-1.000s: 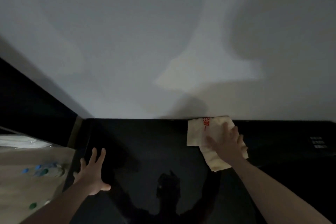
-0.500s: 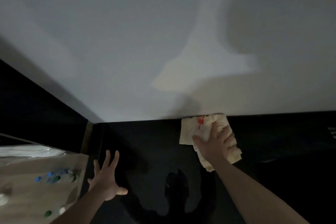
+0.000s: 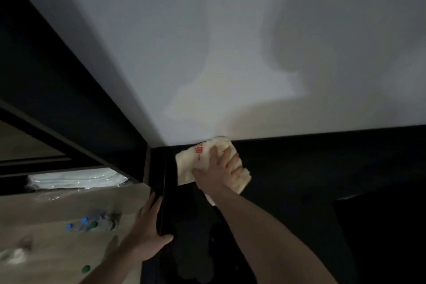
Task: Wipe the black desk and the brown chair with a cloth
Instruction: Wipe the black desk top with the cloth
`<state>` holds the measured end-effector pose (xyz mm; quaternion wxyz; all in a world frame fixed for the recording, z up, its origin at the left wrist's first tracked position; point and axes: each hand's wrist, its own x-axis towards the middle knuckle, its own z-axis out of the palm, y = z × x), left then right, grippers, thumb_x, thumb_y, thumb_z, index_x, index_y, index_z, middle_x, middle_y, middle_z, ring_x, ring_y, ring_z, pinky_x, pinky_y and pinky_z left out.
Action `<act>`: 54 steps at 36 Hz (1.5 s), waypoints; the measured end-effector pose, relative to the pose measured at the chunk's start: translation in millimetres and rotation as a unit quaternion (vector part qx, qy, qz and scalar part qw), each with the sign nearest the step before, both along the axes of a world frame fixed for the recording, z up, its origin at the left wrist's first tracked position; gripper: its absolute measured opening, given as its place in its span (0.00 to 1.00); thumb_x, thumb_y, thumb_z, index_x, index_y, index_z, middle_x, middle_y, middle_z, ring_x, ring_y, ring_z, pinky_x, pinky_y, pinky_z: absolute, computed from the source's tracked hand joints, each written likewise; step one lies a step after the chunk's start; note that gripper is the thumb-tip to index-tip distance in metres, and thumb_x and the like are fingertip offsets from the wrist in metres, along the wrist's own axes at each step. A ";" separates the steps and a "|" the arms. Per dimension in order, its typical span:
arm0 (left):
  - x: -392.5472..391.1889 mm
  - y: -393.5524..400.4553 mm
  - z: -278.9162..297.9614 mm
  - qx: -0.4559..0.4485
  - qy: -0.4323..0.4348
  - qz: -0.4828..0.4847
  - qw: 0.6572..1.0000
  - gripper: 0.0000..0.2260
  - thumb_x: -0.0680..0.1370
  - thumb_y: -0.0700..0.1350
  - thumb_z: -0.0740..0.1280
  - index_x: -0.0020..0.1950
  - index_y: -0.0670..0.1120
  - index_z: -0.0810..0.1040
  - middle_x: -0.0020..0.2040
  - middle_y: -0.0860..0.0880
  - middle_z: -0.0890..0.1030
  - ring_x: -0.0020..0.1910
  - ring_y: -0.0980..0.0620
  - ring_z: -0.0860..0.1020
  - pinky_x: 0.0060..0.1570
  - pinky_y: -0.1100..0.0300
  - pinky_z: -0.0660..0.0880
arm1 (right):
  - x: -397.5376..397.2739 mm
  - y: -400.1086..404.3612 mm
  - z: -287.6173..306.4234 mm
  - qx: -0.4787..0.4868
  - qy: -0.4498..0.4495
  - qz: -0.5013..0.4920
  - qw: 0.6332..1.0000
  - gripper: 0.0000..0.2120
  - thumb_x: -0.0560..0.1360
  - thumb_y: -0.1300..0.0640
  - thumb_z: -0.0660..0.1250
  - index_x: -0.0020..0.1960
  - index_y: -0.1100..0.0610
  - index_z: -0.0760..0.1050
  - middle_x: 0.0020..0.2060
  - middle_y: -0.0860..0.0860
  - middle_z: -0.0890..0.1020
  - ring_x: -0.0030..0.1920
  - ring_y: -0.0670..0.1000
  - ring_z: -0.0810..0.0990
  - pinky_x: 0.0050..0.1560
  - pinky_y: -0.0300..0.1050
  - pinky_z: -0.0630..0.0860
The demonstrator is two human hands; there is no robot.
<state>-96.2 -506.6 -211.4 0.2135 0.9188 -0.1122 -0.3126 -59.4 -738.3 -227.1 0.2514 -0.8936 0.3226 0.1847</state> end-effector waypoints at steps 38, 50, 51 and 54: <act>-54.2 -170.2 43.2 0.167 0.047 -0.340 0.924 0.47 0.77 0.55 0.71 0.83 0.51 0.40 0.82 0.52 0.34 0.82 0.44 0.41 0.79 0.48 0.53 | -194.9 -156.4 14.5 -0.011 0.049 0.025 0.998 0.41 0.80 0.30 0.51 0.80 0.42 0.30 0.79 0.51 0.29 0.79 0.62 0.29 0.77 0.69 0.37; -84.0 -293.9 22.2 0.187 0.088 -0.292 0.934 0.50 0.76 0.54 0.73 0.82 0.57 0.36 0.80 0.51 0.28 0.78 0.31 0.35 0.77 0.33 0.54 | -240.8 -301.7 6.0 -0.030 0.075 -0.031 0.996 0.41 0.79 0.29 0.48 0.80 0.43 0.29 0.79 0.50 0.28 0.79 0.61 0.30 0.77 0.69 0.38; -86.5 -302.3 21.1 0.189 0.089 -0.275 0.938 0.50 0.77 0.53 0.73 0.82 0.57 0.36 0.79 0.50 0.27 0.77 0.29 0.34 0.75 0.32 0.53 | -242.6 -311.8 5.2 -0.032 0.074 -0.035 0.996 0.41 0.79 0.29 0.48 0.80 0.43 0.29 0.79 0.50 0.29 0.79 0.61 0.30 0.77 0.69 0.38; -88.6 -321.4 17.2 0.190 0.087 -0.244 0.947 0.51 0.77 0.50 0.73 0.81 0.58 0.34 0.79 0.50 0.27 0.77 0.29 0.34 0.74 0.30 0.53 | -246.4 -343.7 3.6 -0.046 0.075 -0.046 0.995 0.40 0.79 0.28 0.47 0.81 0.43 0.31 0.80 0.50 0.30 0.79 0.60 0.31 0.77 0.69 0.39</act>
